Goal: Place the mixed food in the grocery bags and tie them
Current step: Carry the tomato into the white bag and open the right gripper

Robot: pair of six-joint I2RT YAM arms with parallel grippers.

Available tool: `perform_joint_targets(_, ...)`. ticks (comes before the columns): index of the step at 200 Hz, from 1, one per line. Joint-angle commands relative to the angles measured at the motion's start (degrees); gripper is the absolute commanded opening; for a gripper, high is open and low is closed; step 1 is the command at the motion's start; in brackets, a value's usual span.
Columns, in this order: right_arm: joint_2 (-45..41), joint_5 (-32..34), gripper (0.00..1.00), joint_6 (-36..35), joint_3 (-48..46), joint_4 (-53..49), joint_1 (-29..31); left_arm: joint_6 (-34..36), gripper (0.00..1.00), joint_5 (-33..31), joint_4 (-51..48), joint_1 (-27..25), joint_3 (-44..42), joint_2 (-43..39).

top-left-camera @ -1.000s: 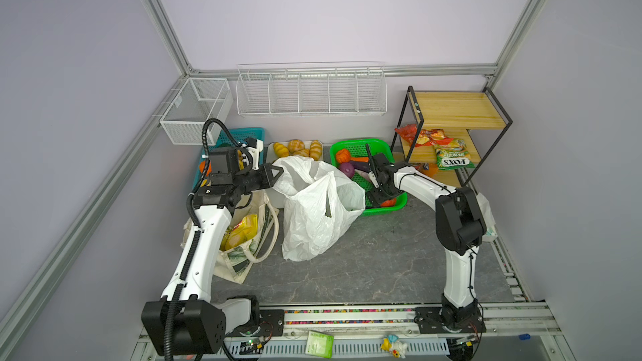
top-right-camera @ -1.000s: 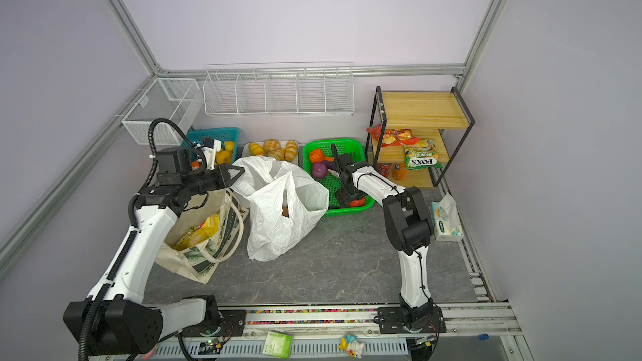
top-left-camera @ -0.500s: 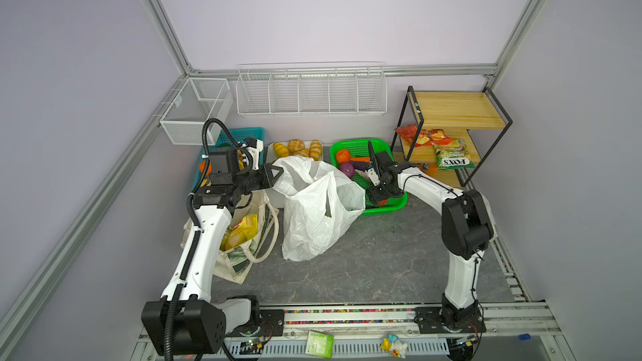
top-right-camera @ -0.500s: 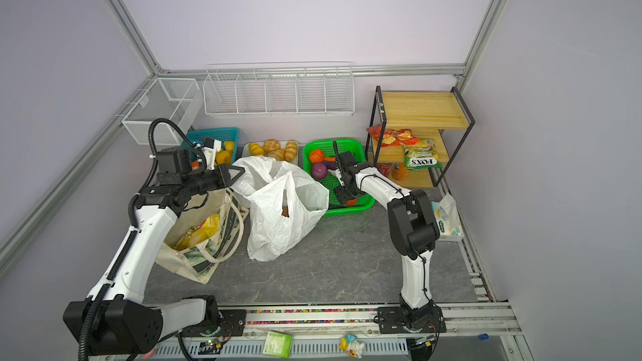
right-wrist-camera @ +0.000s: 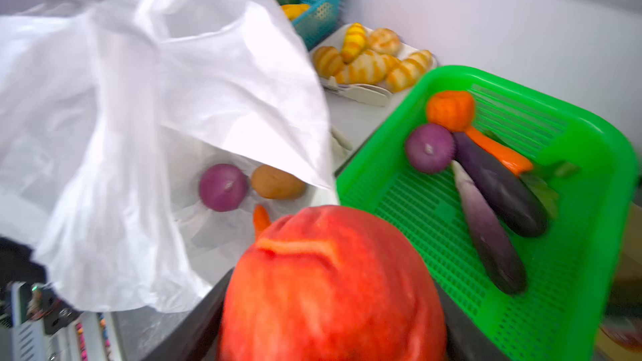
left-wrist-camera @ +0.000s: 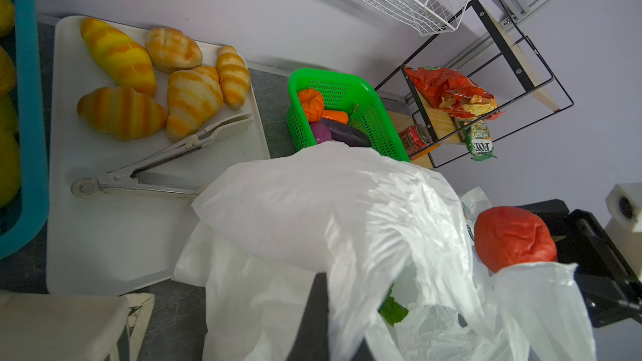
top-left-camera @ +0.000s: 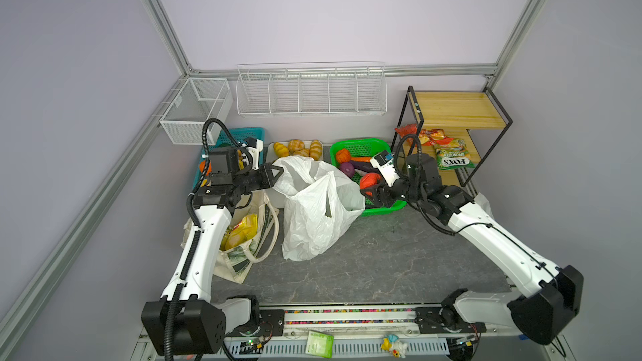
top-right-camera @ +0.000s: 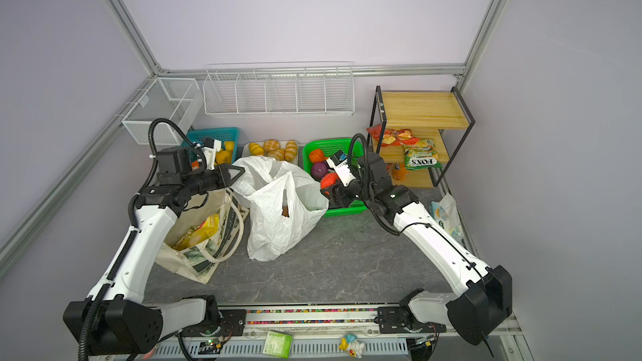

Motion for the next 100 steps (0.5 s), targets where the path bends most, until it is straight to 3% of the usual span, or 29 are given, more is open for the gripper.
perform_joint_targets(1,4.75,-3.05,0.57,-4.44,1.44,-0.12,2.63,-0.64,0.0,0.5,1.23,0.02,-0.85,-0.86)
perform_joint_targets(53,16.62,-0.51,0.58,-0.85,7.79,3.63,7.17,-0.82,0.0,0.76,1.39,-0.2,-0.93,-0.95)
perform_joint_targets(100,23.64,2.12,0.71,1.75,8.9,6.69,10.26,-0.9,0.0,0.91,1.45,-0.38,-0.91,-1.04)
